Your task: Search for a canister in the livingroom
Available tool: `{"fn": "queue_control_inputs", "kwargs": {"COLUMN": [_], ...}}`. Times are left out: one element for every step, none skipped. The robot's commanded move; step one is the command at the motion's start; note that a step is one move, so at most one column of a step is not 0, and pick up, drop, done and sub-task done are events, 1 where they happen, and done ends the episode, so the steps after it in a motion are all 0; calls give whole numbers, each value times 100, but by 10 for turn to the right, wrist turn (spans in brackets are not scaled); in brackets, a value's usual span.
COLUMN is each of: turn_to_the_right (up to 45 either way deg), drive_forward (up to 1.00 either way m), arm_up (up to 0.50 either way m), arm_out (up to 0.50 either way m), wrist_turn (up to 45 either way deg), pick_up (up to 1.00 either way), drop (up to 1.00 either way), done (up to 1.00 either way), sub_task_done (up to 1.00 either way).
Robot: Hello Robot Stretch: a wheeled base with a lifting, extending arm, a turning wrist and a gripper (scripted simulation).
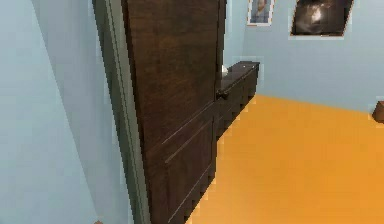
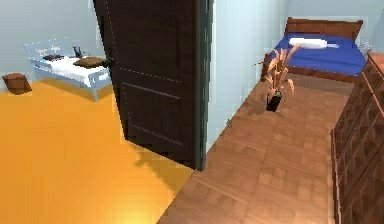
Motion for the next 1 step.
{"fn": "queue_control_inputs", "kwargs": {"turn_to_the_right": [450], "drive_forward": [0], "arm_up": [0], "arm_out": [0], "wrist_turn": [0], "pick_up": [0], "drop": [0], "done": [0], "sub_task_done": [0]}}
